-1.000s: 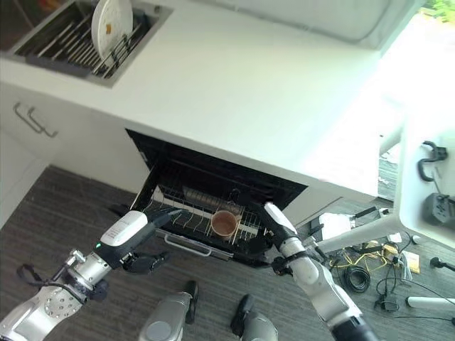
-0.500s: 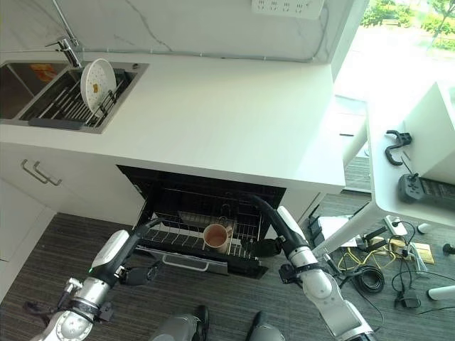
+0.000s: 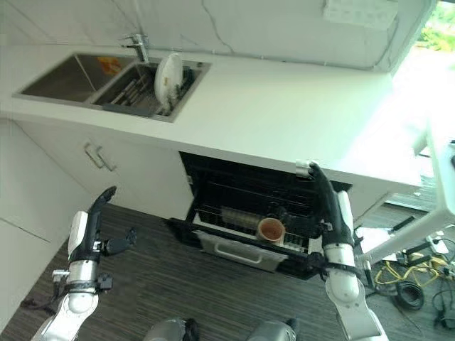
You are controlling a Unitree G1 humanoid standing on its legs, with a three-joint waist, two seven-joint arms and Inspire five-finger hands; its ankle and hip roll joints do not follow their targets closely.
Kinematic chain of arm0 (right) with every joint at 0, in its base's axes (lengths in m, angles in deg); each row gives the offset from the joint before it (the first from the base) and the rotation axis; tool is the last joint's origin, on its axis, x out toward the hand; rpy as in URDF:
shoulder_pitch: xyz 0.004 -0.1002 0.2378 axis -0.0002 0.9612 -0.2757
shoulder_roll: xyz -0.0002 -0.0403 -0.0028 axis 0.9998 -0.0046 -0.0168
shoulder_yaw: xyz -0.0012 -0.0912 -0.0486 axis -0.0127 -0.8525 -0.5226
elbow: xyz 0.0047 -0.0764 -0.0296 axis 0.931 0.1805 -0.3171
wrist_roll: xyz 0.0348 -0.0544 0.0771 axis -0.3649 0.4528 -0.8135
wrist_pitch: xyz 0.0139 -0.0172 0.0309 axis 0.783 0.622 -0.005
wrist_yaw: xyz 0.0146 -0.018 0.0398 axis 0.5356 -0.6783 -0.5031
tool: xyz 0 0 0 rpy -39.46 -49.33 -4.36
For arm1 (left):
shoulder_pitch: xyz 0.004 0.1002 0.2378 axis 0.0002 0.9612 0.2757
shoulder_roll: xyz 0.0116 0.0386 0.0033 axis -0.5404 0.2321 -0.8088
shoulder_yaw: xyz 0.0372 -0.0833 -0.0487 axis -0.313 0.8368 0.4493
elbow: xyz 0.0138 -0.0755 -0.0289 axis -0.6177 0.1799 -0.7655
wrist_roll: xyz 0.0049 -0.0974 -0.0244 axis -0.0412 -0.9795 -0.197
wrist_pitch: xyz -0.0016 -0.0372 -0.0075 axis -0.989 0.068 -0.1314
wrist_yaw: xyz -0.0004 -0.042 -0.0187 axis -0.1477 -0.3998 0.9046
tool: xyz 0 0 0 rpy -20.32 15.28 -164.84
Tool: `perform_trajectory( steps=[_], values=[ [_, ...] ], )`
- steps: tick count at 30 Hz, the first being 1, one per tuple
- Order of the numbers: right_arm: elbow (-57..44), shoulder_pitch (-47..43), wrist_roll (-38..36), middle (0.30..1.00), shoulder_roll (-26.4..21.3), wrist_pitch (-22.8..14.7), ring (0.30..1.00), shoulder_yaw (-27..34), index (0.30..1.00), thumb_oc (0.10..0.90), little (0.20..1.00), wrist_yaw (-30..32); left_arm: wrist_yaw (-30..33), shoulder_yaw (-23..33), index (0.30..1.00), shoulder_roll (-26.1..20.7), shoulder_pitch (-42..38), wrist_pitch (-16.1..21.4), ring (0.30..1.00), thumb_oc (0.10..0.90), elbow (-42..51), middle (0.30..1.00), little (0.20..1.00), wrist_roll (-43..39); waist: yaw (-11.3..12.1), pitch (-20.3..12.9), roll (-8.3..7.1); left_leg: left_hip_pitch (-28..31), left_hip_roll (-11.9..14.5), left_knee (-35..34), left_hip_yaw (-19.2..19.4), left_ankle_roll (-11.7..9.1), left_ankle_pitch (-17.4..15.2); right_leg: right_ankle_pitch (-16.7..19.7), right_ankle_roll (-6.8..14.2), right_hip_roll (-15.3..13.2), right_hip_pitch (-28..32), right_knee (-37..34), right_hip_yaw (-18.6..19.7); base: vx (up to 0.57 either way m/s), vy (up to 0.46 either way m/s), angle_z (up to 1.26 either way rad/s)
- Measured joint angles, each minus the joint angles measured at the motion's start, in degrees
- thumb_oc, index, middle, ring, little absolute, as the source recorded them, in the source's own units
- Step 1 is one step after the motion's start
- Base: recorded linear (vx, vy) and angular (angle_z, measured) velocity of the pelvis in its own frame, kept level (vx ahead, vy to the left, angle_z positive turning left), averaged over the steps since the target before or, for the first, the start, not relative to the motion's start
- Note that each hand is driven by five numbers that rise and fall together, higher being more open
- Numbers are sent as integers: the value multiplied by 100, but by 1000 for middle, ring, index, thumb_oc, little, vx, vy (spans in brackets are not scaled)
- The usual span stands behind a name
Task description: Place the dishes in the dishwasher.
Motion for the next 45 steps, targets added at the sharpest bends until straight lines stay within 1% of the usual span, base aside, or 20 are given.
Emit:
perform_trajectory(
  steps=[2,4,6,7,8,9,10,16,18,19,20,21,23,24,26,30,32,37,39,45],
  values=[
    [-60,323,169,900,-16,25,900,-113,900,800,900,-66,-24,448,900,50,259,-6,900,800,173,900,900,-6,-21,-23,240,-105,46,-169,8,46,68,-1303,555,458,-131,364,-125,-26,388,-21],
    [-346,651,182,900,-30,41,900,-75,900,800,900,-50,-75,1005,900,104,787,-61,900,800,802,900,900,-9,34,-7,258,-61,5,-569,1,218,262,-2334,411,1186,-149,1315,-602,30,241,4],
    [-696,848,180,900,-179,22,900,49,900,800,900,4,-50,1107,900,123,942,-96,900,800,877,900,900,-24,175,-25,293,115,-202,-1335,-13,-377,579,-2881,-33,2012,-136,1555,-922,-14,115,9],
    [-763,763,178,900,-218,-23,900,59,900,800,900,35,-46,1126,900,162,940,-135,900,800,848,900,900,-91,125,36,220,14,-235,-1268,9,-1664,458,-3010,-280,2379,-150,1239,-1027,114,114,35],
    [-760,588,190,900,-137,-159,900,41,900,800,900,59,-38,1177,900,18,958,-119,900,800,852,900,900,-246,123,101,-211,-559,-88,387,-79,-93,-138,-3263,-335,2058,-173,1107,-792,142,129,4],
    [-820,502,252,900,-386,-256,900,75,900,800,900,61,-48,1233,900,251,1096,-157,900,800,866,900,900,-464,165,100,86,-453,514,452,-468,-306,-536,-3761,242,2253,-260,1509,-760,134,96,-14],
    [-726,394,426,900,-413,-301,900,96,900,800,900,59,-119,1269,900,757,1012,-335,900,800,566,900,900,-727,133,214,84,-232,217,277,-597,-217,-464,-3958,319,2235,-392,1852,-677,161,67,-23],
    [-713,544,520,900,-373,-530,900,153,900,800,900,236,-1894,1129,900,1963,534,-2095,900,800,-1927,900,900,-4273,-185,11,265,825,-728,-1651,-651,-42,265,-3393,-386,2670,-727,1115,-1014,210,-38,26],
    [-716,525,518,900,-397,-525,900,151,900,800,900,227,-2183,1012,900,2436,613,-2596,900,800,-2658,900,900,-4520,-172,-86,514,881,-653,-1624,-694,-399,237,-3103,-841,2899,-615,762,-969,218,-35,4],
    [-724,523,500,900,-357,-476,900,80,900,800,900,223,-2354,823,900,2580,762,-2754,900,800,-2964,900,900,-4498,-121,-70,243,747,-821,-1173,-810,-1057,325,-2862,-1263,2718,-399,398,-744,88,-41,19],
    [-722,506,453,900,-389,-431,900,85,900,800,900,184,-2628,1064,900,2439,875,-2847,900,800,-3140,900,900,-4618,4,17,-221,359,-848,-66,-544,-953,161,-3020,-864,2329,-219,313,-594,129,-36,26],
    [-732,484,379,900,-438,-345,900,126,900,800,900,176,-2582,1078,900,2355,1036,-2826,900,800,-3151,900,900,-4508,99,-8,-263,232,-310,471,-377,-915,-21,-3123,-909,2332,-153,462,-598,174,-31,7],
    [-783,31,342,900,-861,-327,900,126,900,800,900,76,-2483,1130,900,2486,1350,-2790,900,800,-3442,900,900,-4209,140,3,-67,618,-140,180,-470,-1944,-400,-3943,-981,2469,-646,2122,-1162,181,53,-10],
    [-846,-105,335,900,-730,-319,900,148,900,800,900,60,-2479,1088,900,2293,1290,-2815,900,800,-3753,900,900,-4039,118,4,-473,-149,-376,1543,-397,-1745,193,-4003,-1626,2687,-460,1298,-958,184,172,48],
    [-795,-313,306,900,-657,-204,900,259,900,800,900,31,-2396,883,900,2404,1107,-2851,900,800,-3978,900,900,-3933,222,98,-285,-1275,-15,2358,-435,-727,102,-3818,-1383,2767,-376,1059,-474,281,253,-6],
    [-573,-734,283,900,-602,-153,900,-492,900,800,900,-182,-2502,864,900,2562,1033,-2934,900,800,-4460,900,900,-3933,449,168,-237,-1101,241,-1645,-1449,-1111,941,-3402,-979,3058,133,179,509,351,264,-117],
    [-434,-745,278,900,-677,-151,900,-607,900,800,900,-225,-2537,875,900,2716,1033,-2822,900,800,-4569,900,900,-3933,601,244,-30,-1237,439,-1784,-1931,-1173,1276,-3418,-906,3261,388,-8,1013,279,251,-145],
    [-587,-511,89,900,-909,-84,900,-377,900,800,900,-215,-2598,960,900,2716,888,-2788,900,800,-4498,900,900,-3936,464,68,151,-856,363,-985,-1356,-665,1109,-3882,-436,3019,627,177,1001,267,183,-84],
    [-660,-330,55,900,-587,-95,900,-360,900,800,900,-182,-2584,987,900,2306,757,-2797,900,800,-4279,900,900,-3871,379,76,-228,-584,27,-1235,-1264,-336,1302,-3898,-136,2620,671,319,701,211,161,-37],
    [-705,-411,70,900,-489,-134,900,-527,900,800,900,-35,-2279,793,900,1731,-73,-2602,900,800,-4024,900,900,-3818,488,95,-207,-354,44,-1339,-597,49,991,-3429,-242,2397,121,205,-171,29,76,-48]
  ],
)
